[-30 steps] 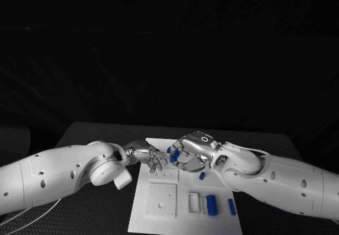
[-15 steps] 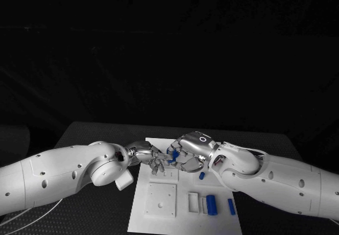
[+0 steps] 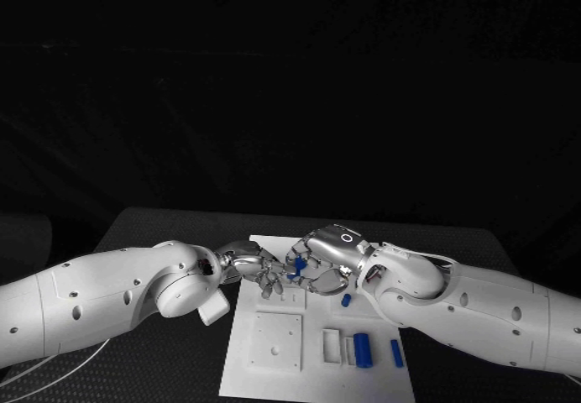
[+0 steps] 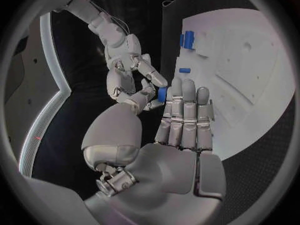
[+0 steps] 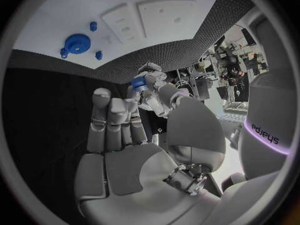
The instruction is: Assemble the parts on the task board
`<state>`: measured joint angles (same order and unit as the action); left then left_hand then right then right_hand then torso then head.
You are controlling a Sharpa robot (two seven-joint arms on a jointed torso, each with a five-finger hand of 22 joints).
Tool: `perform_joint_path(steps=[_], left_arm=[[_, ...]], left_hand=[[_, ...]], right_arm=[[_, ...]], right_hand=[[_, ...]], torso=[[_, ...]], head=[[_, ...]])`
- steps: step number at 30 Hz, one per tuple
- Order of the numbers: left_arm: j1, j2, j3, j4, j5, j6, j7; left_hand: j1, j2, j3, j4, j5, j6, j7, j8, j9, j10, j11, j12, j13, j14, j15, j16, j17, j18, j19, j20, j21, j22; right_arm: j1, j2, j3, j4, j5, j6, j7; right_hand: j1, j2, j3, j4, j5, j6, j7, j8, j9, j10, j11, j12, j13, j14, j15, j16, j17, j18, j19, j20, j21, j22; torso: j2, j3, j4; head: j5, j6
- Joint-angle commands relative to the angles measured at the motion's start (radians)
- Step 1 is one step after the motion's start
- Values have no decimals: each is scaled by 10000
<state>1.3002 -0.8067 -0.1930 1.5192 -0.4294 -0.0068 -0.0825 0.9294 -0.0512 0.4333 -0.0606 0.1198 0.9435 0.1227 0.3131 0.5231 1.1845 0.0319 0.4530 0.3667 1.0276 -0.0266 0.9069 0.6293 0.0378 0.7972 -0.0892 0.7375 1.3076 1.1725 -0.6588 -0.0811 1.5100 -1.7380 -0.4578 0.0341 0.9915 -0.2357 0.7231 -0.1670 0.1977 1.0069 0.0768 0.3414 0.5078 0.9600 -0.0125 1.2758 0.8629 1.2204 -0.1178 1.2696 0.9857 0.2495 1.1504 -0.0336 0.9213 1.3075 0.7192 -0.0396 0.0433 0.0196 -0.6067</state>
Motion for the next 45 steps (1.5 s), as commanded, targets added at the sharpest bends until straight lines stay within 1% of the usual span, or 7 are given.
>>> perform_joint_path(steps=[1, 14, 27, 34, 39, 43, 45], left_arm=[[9, 33, 6, 21, 249, 180, 154], [11, 74, 6, 18, 265, 221, 77], [11, 46, 7, -2, 265, 155, 166], [11, 47, 7, -31, 241, -89, 379], [10, 79, 5, -58, 229, -155, 394], [10, 69, 5, -94, 135, -372, 465], [10, 58, 5, -101, 79, -463, 476]], left_hand=[[8, 209, 14, -143, 92, 91, -1, 63, -24, 45, -14, 69, -17, 36, -21, 14, 22, -20, -6, -360, -58, 185], [18, 445, 59, -467, 307, 199, -33, 98, -54, 75, -25, 71, -45, 46, -19, 5, 44, -48, 4, -360, -82, 193], [84, 1338, 434, -1440, 1157, 650, -201, 304, -64, 404, -149, 168, -72, 167, -71, 124, 170, -126, 55, -394, -56, 215], [-113, 1472, 510, -1761, 1601, 887, -289, 390, -76, 662, -239, 235, -67, 271, -164, 368, 321, -158, 151, -474, 65, 231], [-323, 1503, 535, -2039, 2197, 1093, -365, 461, -84, 876, -318, 311, -41, 335, -256, 627, 458, -178, 234, -563, 224, 238], [-424, 1492, 551, -2140, 2318, 1203, -406, 495, -90, 993, -366, 363, -18, 374, -308, 771, 523, -186, 274, -612, 321, 241], [-455, 1494, 571, -2185, 2400, 1256, -427, 510, -93, 1051, -392, 394, -3, 397, -339, 850, 556, -186, 303, -644, 382, 243]], right_arm=[[0, 12, 4, 23, -54, 129, 79], [0, 34, 4, 34, -39, 147, 95], [0, 26, 4, -21, -34, 256, 65], [1, 32, 3, -76, 85, 248, 16], [1, -15, 2, -147, 134, 147, -219], [1, -145, 1, -148, 220, -24, -260], [0, -245, 1, -129, 292, -121, -244]], right_hand=[[14, -78, -16, 51, -5, 119, 211, -55, 13, 72, 4, -33, -9, 54, -13, -41, 14, 123, 53, 4, -57, 139], [26, -87, -19, 49, 9, 106, 215, -67, 11, 73, 8, -35, -10, 53, -9, -46, 16, 123, 53, 3, -61, 139], [43, -104, -29, 39, 15, 79, 224, -89, 6, 68, 15, -41, -11, 49, -3, -54, 19, 123, 49, 3, -69, 139], [60, -138, -57, 21, 16, -14, 255, -153, -15, 40, 43, -54, -10, 31, 22, -77, 20, 123, 28, 10, -89, 139], [21, -394, -286, -104, 139, -1056, 565, -769, -310, -163, 340, -138, -17, -105, 288, -195, 6, 123, -117, 73, -201, 127], [-76, -514, -694, -272, 82, -1938, 992, -1232, -518, -633, 738, -301, -59, -442, 658, -378, -23, 106, -460, 230, -415, 107], [-93, -532, -903, -326, 196, -2124, 1068, -1308, -553, -792, 827, -289, -61, -567, 777, -412, -18, 107, -577, 316, -485, 115]], torso=[[-4, 6, -4], [-4, 17, -4], [-4, 13, -1], [-8, 10, -2], [-4, 5, -4], [-9, 2, -1], [-10, 11, 7]], head=[[2, 3], [2, -21], [-24, -15], [-26, -28], [-38, -22], [-39, -23], [-41, -18]])
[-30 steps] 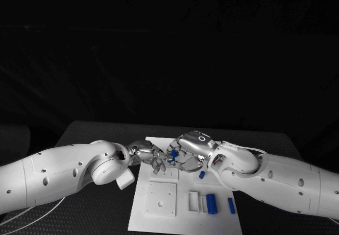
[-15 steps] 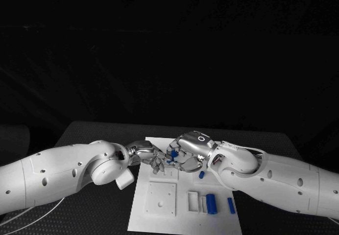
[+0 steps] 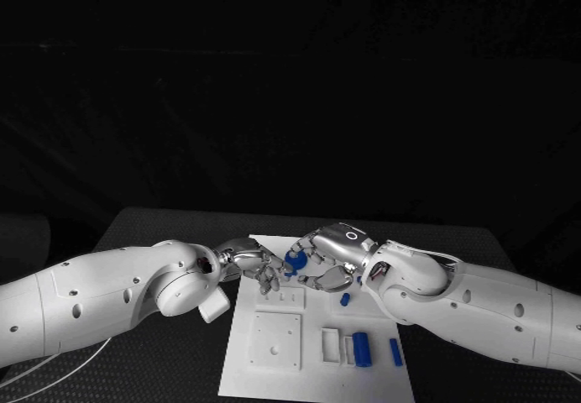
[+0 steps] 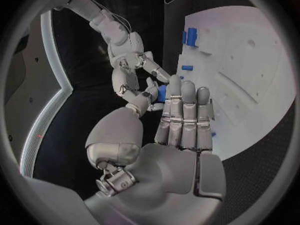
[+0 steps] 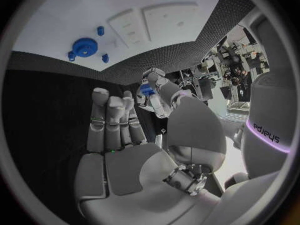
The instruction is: Assemble the parts on the task board
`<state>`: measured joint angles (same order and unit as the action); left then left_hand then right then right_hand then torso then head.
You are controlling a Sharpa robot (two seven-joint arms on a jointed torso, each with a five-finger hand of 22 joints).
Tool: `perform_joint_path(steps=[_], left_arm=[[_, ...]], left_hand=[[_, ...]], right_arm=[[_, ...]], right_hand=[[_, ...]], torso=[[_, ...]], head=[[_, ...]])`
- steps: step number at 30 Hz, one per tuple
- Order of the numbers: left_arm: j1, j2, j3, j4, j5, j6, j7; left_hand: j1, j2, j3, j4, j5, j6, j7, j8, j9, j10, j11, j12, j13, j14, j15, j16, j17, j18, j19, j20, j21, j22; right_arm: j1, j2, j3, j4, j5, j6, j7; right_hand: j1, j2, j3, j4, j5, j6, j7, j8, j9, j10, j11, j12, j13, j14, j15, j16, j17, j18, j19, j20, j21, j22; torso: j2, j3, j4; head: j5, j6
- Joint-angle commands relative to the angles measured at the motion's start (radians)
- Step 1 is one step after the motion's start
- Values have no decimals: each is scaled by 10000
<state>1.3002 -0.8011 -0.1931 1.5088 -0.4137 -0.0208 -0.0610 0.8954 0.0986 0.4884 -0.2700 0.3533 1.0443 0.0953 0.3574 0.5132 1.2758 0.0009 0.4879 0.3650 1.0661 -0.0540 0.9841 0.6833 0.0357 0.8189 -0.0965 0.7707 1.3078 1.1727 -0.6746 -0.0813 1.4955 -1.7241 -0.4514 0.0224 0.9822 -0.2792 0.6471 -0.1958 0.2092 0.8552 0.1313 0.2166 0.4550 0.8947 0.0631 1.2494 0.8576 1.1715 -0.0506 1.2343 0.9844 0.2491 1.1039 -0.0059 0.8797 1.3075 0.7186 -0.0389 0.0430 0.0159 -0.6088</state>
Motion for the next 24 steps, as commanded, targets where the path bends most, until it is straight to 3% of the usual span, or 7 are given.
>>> perform_joint_path(steps=[1, 8, 18, 24], left_arm=[[10, -4, 6, -2, -97, -344, 259], [10, -9, 6, -34, -273, -527, 131], [10, -8, 5, -54, -430, -625, -70], [10, -8, 5, -69, -373, -682, -92]], left_hand=[[-125, -3, 25, -101, 92, 264, -159, 72, 5, 153, -88, 53, 18, 17, -73, 100, 25, -165, 93, -579, 67, 240], [-213, -6, 40, -136, 225, 399, -211, 119, 5, 283, -151, 142, 64, 93, -158, 291, 94, -163, 164, -655, 224, 242], [-340, -1, 41, -135, 304, 572, -284, 187, 20, 433, -240, 287, 142, 192, -276, 537, 165, -162, 244, -760, 430, 238], [-377, 1, 42, -137, 310, 634, -311, 216, 32, 478, -270, 342, 173, 225, -312, 625, 189, -162, 269, -795, 499, 238]], right_arm=[[-3, -142, 3, 27, 191, -199, -120], [-5, -516, 19, 109, 481, -367, -56], [-5, -769, 386, -130, 964, -450, -52], [-5, -778, 448, -143, 1278, -420, 53]], right_hand=[[7, -98, -239, -59, 171, -694, 563, -90, -40, -222, 106, -16, -13, -140, 148, -78, -6, 120, -165, 83, -103, 120], [99, -106, -341, -74, 337, -707, 579, -57, -32, -284, 130, 47, -29, -175, 166, -60, 3, 127, -183, 137, -130, 134], [438, -82, -90, 29, 577, -611, 546, 49, -11, -284, 98, 127, -105, -163, 136, -44, -12, 127, -139, 155, -170, 137], [552, -85, 73, 107, 857, -565, 535, 99, -10, -279, 89, 164, -153, -148, 127, -35, -22, 127, -113, 165, -179, 150]], torso=[[-1, 5, 7], [3, 15, 1], [0, 17, -9], [0, 15, -7]], head=[[-1, -4], [34, -20], [53, -45], [48, -36]])
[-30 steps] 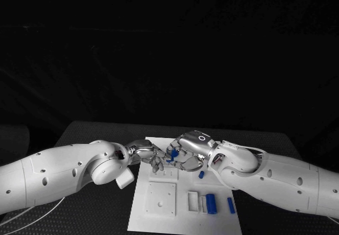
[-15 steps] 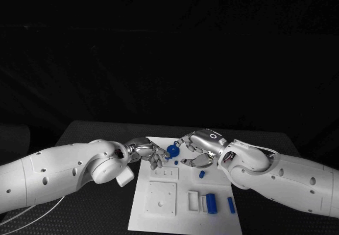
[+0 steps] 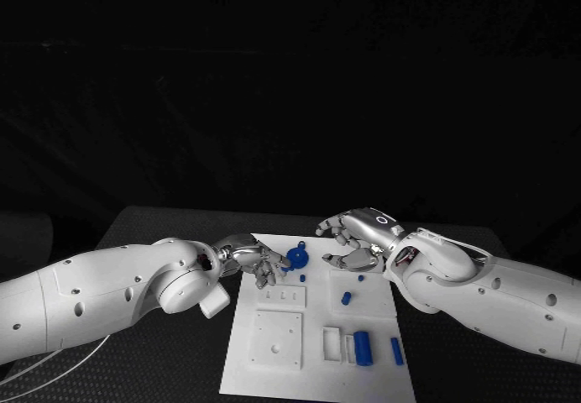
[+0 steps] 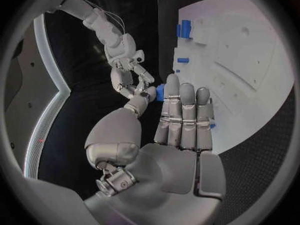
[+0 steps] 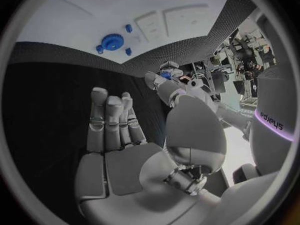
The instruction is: Assemble the parts on the task board
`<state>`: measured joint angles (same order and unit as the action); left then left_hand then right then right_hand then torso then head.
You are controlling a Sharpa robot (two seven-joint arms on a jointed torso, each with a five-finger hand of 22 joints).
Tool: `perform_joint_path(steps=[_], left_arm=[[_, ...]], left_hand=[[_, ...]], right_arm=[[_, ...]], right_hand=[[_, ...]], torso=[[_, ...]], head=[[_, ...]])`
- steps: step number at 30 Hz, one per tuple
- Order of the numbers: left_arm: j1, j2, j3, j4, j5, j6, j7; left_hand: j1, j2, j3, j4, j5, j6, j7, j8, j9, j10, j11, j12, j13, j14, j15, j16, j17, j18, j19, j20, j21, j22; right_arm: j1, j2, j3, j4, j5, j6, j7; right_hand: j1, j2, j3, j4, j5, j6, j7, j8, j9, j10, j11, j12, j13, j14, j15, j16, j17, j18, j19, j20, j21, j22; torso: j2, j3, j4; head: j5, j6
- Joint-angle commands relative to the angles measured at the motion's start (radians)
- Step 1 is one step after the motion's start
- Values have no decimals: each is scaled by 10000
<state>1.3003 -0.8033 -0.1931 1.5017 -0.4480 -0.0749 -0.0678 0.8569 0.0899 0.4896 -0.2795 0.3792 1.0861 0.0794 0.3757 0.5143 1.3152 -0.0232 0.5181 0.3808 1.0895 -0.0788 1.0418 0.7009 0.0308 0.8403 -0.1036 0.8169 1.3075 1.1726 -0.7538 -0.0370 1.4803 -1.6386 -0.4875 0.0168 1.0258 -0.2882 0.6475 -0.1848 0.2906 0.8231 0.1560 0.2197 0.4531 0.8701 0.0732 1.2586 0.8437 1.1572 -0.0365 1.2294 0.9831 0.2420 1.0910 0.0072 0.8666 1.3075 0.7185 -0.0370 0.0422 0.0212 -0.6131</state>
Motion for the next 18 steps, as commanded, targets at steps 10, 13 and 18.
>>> perform_joint_path(steps=[10, 13, 18], left_arm=[[8, -6, -230, -162, 3832, 1265, 1346], [3, -6, -319, -270, 5059, 2237, 1808], [-35, -110, -328, -326, 5663, 3073, 2182]], left_hand=[[-102, 200, 73, 116, -810, 47, -83, -61, -5, -96, 42, -5, 6, -195, -34, 14, -38, -157, -82, -725, 30, 219], [-139, 252, 83, 143, -907, 33, -76, -63, 6, -133, 61, -6, 10, -253, 0, 11, -54, -183, -159, -706, 6, 213], [-225, 376, 83, 227, -1495, -58, -52, -69, 127, -272, 113, -34, 6, -405, 69, -27, -124, -210, -304, -658, -51, 202]], right_arm=[[-5, 59, 5, 3, 765, 10, 159], [-5, 45, 5, -56, 976, 31, 199], [-5, 38, 4, -41, 1134, 45, 349]], right_hand=[[198, 12, 129, 23, -189, -158, 258, 136, 19, -17, -41, 110, -59, 8, -41, 28, -15, 198, 31, 33, -47, 166], [203, 14, 139, 30, -200, -157, 257, 138, 18, -17, -43, 112, -63, 8, -42, 28, -16, 198, 32, 34, -48, 166], [228, 21, 165, 38, -210, -148, 253, 147, 17, -19, -46, 117, -73, 5, -46, 27, -18, 198, 31, 33, -50, 168]], torso=[[-4, -16, 18], [0, -25, 10], [-1, -24, -1]], head=[[-12, 24], [-25, 46], [-4, 61]])
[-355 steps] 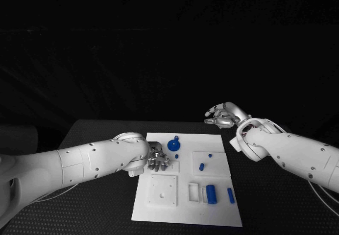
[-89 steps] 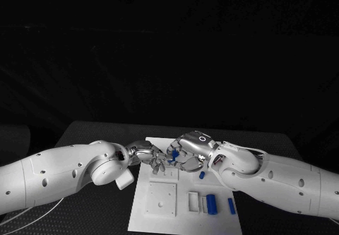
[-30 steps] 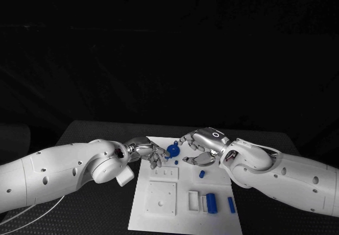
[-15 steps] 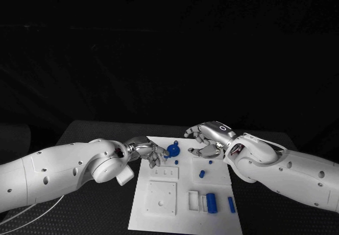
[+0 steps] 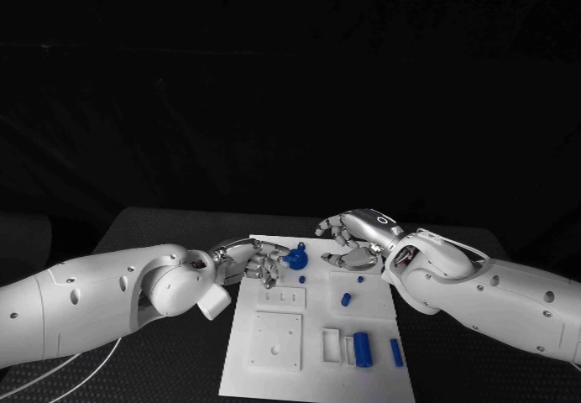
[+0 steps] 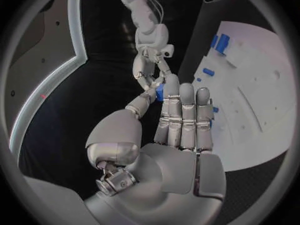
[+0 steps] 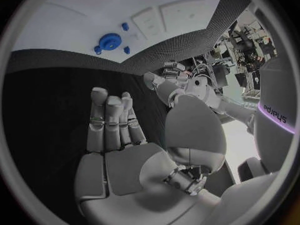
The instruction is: Assemble the parts on the task board
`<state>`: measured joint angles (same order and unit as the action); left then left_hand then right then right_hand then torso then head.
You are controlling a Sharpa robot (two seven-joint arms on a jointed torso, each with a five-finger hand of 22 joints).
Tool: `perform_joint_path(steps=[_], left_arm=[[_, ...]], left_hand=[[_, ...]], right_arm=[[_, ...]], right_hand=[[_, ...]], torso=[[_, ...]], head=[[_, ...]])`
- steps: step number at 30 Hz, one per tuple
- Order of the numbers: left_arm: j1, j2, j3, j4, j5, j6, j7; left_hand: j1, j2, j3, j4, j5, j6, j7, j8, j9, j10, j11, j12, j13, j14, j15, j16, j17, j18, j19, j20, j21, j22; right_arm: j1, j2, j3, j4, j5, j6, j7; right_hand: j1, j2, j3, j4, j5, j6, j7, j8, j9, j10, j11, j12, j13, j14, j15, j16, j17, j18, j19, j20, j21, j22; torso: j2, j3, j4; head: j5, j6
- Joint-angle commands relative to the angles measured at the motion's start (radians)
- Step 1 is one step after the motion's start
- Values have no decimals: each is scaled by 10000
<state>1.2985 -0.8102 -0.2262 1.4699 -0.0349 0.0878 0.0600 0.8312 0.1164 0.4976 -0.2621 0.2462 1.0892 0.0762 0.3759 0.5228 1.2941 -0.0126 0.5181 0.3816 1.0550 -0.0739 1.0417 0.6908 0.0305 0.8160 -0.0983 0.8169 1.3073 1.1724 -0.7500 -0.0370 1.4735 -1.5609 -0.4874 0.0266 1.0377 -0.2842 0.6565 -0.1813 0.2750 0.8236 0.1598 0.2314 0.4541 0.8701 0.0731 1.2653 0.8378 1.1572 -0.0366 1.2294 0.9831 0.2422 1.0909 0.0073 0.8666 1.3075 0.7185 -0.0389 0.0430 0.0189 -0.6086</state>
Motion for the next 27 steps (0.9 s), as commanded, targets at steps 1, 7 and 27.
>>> perform_joint_path(steps=[1, 7, 27], left_arm=[[-20, -55, 4, -34, 1536, 1607, 934], [-25, -115, 4, -140, 1650, 2369, 988], [-41, -210, 8, -226, 1258, 2534, 1050]], left_hand=[[19, 144, 4, 63, -303, -123, -9, -81, 67, -97, 22, -48, -7, -100, 38, -42, -40, -213, -105, -695, -76, 199], [-15, 217, 1, 89, -467, -144, -5, -69, 139, -145, 42, -63, -12, -192, 85, -77, -75, -229, -193, -654, -131, 191], [12, 372, -9, -42, -393, -205, -41, 92, 624, -170, 37, 5, 37, -261, 128, -24, -116, -214, -252, -603, -167, 206]], right_arm=[[-3, 0, 4, 34, 384, 29, 270], [-11, -14, 3, 149, 543, -33, 467], [-35, -99, 2, 242, 771, -42, 528]], right_hand=[[121, -18, 84, 1, -56, -147, 213, 33, 7, -19, -47, 52, -17, 4, -46, 27, -18, 196, 32, 31, -51, 169], [185, -4, 127, -4, -81, -118, 203, 56, 9, -18, -55, 63, -31, 2, -55, 28, -20, 196, 30, 29, -52, 174], [295, 32, 210, 35, -247, -55, 181, 107, 8, -9, -78, 94, -74, 8, -76, 36, -26, 196, 37, 33, -48, 184]], torso=[[1, -2, -13], [-1, 6, -5], [-5, 5, 2]], head=[[17, 33], [26, 77], [21, 147]])
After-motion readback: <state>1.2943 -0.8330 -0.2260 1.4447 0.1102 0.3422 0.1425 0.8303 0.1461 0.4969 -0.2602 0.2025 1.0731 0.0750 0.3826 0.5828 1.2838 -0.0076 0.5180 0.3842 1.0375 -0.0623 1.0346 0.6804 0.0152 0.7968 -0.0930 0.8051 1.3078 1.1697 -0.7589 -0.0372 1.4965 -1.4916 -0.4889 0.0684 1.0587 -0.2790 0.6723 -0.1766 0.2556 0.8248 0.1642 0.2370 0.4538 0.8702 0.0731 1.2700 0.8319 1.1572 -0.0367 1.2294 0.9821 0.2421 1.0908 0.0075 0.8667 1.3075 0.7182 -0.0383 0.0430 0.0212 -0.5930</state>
